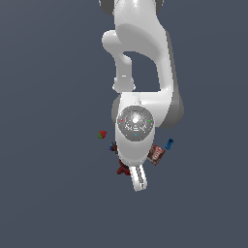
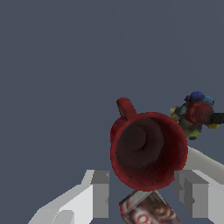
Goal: Pick up a designated object from a clutter of objects.
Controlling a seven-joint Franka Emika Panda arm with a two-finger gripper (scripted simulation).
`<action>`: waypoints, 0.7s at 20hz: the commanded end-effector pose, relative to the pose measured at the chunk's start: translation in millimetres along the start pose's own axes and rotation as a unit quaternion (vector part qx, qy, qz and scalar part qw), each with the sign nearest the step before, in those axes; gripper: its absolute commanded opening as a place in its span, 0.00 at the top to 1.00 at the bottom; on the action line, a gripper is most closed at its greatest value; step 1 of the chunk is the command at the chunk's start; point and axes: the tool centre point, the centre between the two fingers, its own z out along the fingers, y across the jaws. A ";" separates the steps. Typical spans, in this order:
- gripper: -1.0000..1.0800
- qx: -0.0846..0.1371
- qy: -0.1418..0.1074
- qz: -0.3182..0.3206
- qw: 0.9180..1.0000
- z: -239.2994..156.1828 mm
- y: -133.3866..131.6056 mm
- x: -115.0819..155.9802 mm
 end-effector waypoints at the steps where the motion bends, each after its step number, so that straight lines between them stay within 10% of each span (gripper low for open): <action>1: 0.38 -0.002 0.001 0.029 1.000 8.9 -4.6 0.5; 14: 0.38 -0.006 0.006 0.102 0.995 33.1 -15.3 1.3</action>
